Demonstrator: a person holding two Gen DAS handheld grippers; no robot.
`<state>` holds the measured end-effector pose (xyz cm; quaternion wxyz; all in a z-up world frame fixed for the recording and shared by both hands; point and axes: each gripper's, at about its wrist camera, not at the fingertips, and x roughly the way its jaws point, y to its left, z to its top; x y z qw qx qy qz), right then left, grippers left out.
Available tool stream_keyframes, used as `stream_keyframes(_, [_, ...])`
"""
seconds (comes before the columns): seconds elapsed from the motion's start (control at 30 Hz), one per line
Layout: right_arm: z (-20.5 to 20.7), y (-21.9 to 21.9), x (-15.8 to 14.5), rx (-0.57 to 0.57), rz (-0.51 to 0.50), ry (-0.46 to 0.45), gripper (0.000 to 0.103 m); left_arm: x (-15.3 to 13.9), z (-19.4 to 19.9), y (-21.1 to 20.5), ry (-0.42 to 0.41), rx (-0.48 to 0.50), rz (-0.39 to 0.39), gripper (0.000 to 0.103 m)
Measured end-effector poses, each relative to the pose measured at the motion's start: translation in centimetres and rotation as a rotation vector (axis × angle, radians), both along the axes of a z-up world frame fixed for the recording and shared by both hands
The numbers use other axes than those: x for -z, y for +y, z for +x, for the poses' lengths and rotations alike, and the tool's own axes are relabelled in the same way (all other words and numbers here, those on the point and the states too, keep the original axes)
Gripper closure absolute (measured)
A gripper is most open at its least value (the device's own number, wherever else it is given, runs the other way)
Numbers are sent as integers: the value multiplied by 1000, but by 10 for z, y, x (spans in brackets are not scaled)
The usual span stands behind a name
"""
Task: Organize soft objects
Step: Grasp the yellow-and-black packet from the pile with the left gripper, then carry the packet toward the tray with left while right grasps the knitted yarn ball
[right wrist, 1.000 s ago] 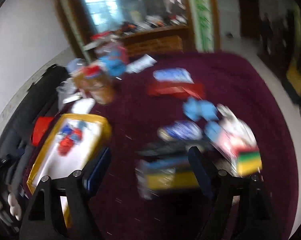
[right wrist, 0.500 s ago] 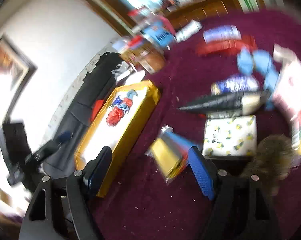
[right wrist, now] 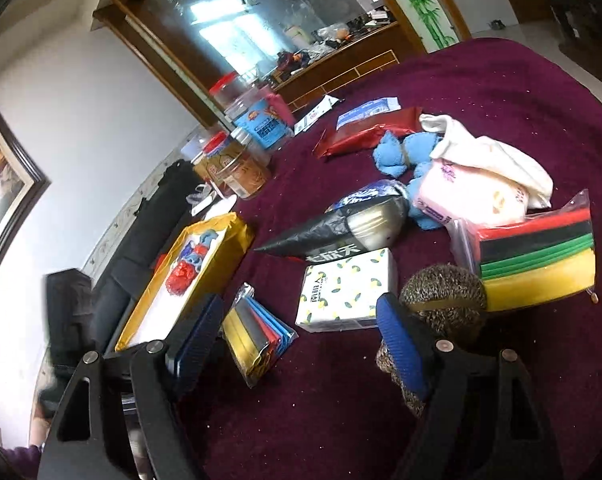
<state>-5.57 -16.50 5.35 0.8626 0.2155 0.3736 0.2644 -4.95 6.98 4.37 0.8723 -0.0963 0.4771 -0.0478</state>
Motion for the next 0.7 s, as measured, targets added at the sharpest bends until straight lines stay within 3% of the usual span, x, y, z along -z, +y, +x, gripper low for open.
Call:
stream_keyframes(0.17, [-10,-18,-11,74,19,-58,25,17,27,-15,-9,-73,84,12])
stream_keyframes(0.23, [-12,-29,-14,124,41,-75,25,21,35,-27,-24,-36,128,14])
stream_keyframes(0.3, [-12,-40,-15,163,72,-78,25,22,35,-41,-38,66,154,36])
stream_keyframes(0.4, [-11,-52,-13,204,101,-68,25,15,25,-43,-47,162,127,52])
stream_keyframes(0.47, [-10,-54,-12,214,109,-59,25,9,16,-37,-58,193,103,54])
stream_keyframes(0.57, [-8,-54,-11,216,102,-50,25,10,13,-38,-62,209,113,52])
stream_keyframes(0.7, [-9,-55,-10,244,62,-53,25,25,15,-52,-48,198,183,30])
